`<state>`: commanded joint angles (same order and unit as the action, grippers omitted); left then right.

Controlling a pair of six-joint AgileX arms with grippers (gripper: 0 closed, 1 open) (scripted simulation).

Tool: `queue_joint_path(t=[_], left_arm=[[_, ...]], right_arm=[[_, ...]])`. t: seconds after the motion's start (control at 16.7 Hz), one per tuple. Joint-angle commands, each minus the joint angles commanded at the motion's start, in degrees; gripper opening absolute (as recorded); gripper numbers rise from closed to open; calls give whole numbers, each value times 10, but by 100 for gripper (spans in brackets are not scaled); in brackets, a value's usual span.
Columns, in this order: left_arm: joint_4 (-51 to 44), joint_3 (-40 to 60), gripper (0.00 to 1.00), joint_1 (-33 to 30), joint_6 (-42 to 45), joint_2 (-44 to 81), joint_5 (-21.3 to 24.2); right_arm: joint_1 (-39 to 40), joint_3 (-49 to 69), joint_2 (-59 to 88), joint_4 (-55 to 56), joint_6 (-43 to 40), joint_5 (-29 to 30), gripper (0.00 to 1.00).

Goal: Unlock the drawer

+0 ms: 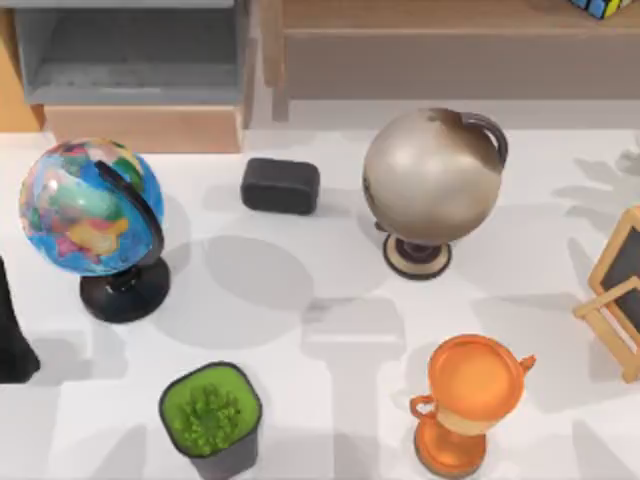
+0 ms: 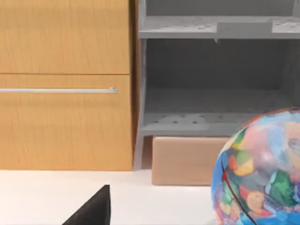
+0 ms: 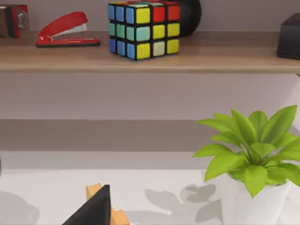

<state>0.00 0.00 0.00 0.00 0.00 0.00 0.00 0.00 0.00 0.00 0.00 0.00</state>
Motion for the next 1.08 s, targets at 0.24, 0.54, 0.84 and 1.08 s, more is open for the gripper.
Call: queue_joint_path(t=[0.24, 0.54, 0.84, 1.08], left_arm=[[12, 15, 100, -19, 4, 21, -20], [76, 102, 100, -154, 6, 173, -157], [152, 205, 100, -310, 7, 350, -313], [196, 264, 100, -400, 10, 452, -401]], right_arm=[[0, 0, 0, 0, 0, 0, 100], [0, 0, 0, 0, 0, 0, 100], [0, 0, 0, 0, 0, 0, 100], [0, 0, 0, 0, 0, 0, 100]])
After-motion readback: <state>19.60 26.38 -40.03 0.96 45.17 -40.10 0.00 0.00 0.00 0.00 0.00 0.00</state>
